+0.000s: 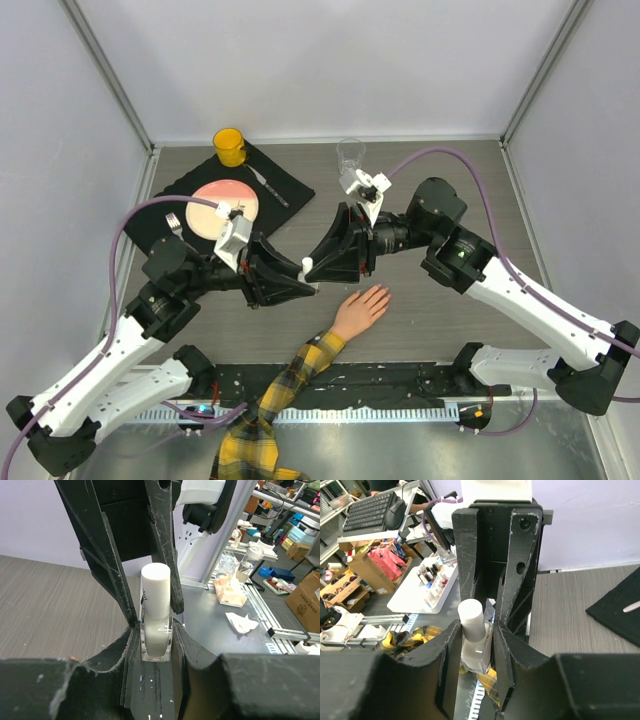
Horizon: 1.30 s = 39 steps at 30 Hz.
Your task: Paint the nails
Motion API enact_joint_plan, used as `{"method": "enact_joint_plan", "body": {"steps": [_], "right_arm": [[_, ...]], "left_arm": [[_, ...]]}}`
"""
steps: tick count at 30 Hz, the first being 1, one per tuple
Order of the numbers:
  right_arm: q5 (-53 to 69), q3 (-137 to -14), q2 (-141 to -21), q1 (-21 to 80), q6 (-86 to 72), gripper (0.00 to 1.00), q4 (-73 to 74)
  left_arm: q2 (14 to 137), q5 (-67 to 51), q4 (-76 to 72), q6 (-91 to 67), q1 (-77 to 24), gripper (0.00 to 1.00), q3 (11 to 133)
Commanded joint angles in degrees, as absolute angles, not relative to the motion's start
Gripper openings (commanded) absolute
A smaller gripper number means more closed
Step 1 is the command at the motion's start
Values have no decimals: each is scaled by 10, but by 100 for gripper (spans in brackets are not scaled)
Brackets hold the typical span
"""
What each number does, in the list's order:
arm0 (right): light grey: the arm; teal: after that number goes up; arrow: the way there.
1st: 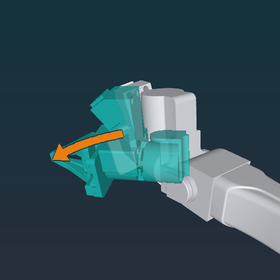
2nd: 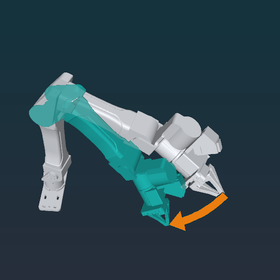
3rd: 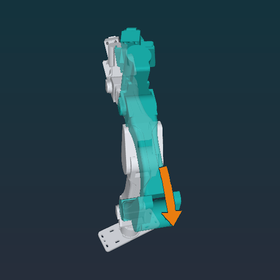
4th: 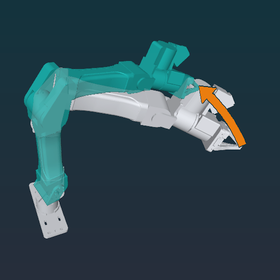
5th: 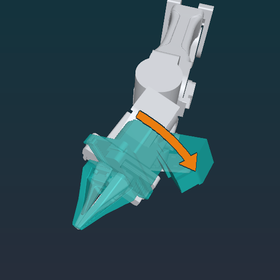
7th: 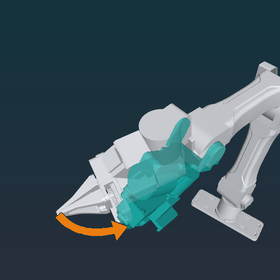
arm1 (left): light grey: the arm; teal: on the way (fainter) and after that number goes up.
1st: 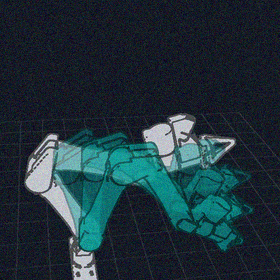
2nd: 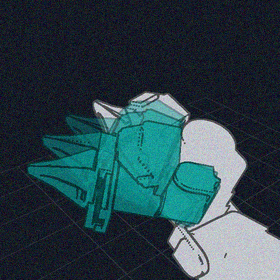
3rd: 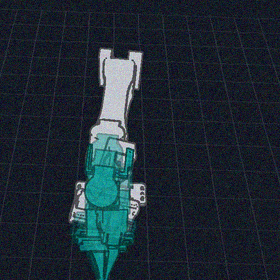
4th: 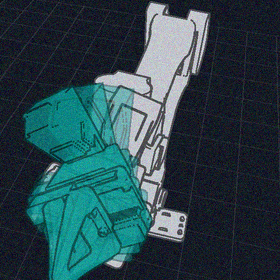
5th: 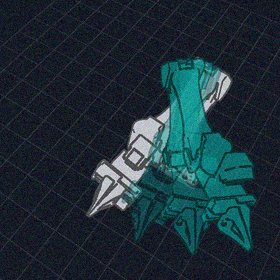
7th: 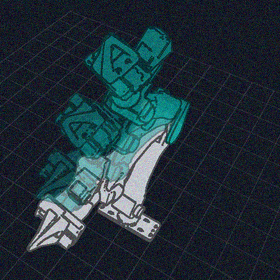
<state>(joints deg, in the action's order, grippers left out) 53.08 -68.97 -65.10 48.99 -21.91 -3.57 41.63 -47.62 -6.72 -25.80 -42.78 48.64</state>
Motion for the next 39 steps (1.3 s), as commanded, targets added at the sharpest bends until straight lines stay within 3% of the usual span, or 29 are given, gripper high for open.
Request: {"method": "enact_joint_plan", "body": {"steps": [1, 4, 8, 10, 13, 16, 19, 20, 23, 24, 27, 29, 33, 36, 38, 39], "right_arm": [[542, -693, -650, 488, -243, 36, -99], [542, -693, -652, 488, -250, 36, -105], [546, -683, -654, 488, -266, 26, -125], [548, -685, -656, 487, -258, 15, -113], [538, -679, -653, 489, -230, 11, -79], [503, -676, -649, 488, -194, 1, -34], [393, -679, -637, 504, -133, 1, 35], [332, -678, -634, 516, -117, 1, 51], [-31, -682, -639, 639, -60, 1, 99], [-232, -681, -649, 682, -52, 1, 94], [-538, -703, -715, 793, -60, 1, 87], [-600, -743, -770, 829, -76, 1, 101], [-607, -787, -807, 831, -83, 1, 115], [-514, -776, -784, 809, -69, 4, 114], [-392, -768, -761, 776, -71, 17, 122], [-347, -763, -734, 767, -67, 32, 122]], "left_arm": [[417, -486, -109, -268, -429, 0, 489], [417, -485, -109, -268, -429, 0, 490], [417, -484, -108, -268, -429, 0, 490], [417, -473, -105, -268, -429, 0, 493], [415, -457, -94, -259, -429, 0, 505], [414, -389, -47, -228, -429, 0, 533], [419, -282, 18, -178, -429, 0, 566], [423, -220, 23, -162, -429, 0, 569], [440, -117, 30, -107, -430, 0, 584], [461, -75, 29, -94, -430, 0, 589], [509, -29, -12, -63, -431, 0, 599], [535, -25, -56, -56, -432, 0, 597], [578, -38, -80, -61, -432, 0, 603], [573, -85, -80, -60, -432, 0, 593], [557, -142, -53, -46, -432, 0, 587], [552, -164, -44, -42, -431, 0, 578]]}}
